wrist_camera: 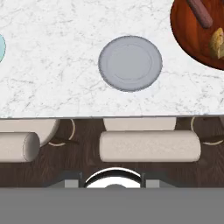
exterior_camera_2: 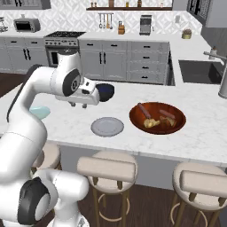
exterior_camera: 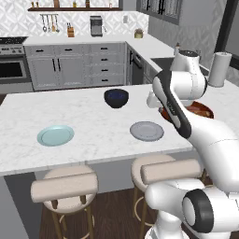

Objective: Place one bun and one sausage from the bowl on each plate.

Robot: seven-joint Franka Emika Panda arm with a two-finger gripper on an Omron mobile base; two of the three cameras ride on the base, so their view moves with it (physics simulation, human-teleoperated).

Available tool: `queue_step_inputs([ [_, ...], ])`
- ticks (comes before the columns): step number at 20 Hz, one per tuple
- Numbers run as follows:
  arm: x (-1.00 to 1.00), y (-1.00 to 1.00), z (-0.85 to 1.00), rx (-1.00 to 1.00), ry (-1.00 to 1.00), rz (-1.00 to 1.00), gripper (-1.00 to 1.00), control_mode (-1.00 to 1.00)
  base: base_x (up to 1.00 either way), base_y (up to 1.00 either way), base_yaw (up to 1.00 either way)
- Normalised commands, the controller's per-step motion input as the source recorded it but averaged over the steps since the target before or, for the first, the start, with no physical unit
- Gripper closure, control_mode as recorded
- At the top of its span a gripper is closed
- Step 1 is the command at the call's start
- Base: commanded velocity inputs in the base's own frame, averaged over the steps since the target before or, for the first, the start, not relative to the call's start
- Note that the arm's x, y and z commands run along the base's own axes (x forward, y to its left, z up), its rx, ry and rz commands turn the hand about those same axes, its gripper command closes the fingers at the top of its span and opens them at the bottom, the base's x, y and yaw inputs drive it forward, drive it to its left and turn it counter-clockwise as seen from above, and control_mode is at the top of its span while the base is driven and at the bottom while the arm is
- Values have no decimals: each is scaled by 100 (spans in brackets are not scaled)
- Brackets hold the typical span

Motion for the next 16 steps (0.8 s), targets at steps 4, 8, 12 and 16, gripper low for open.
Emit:
queue_step_inputs([
  [4,24,-27,-2,-1,0,0,-100,-100,0,0,0],
  [8,100,-98,-26,-3,6,13,-100,-100,0,0,0],
  [12,41,-99,-35,-1,12,-14,-100,-100,0,0,0],
  [16,78,-100,-63,0,26,-41,-100,-100,0,0,0],
])
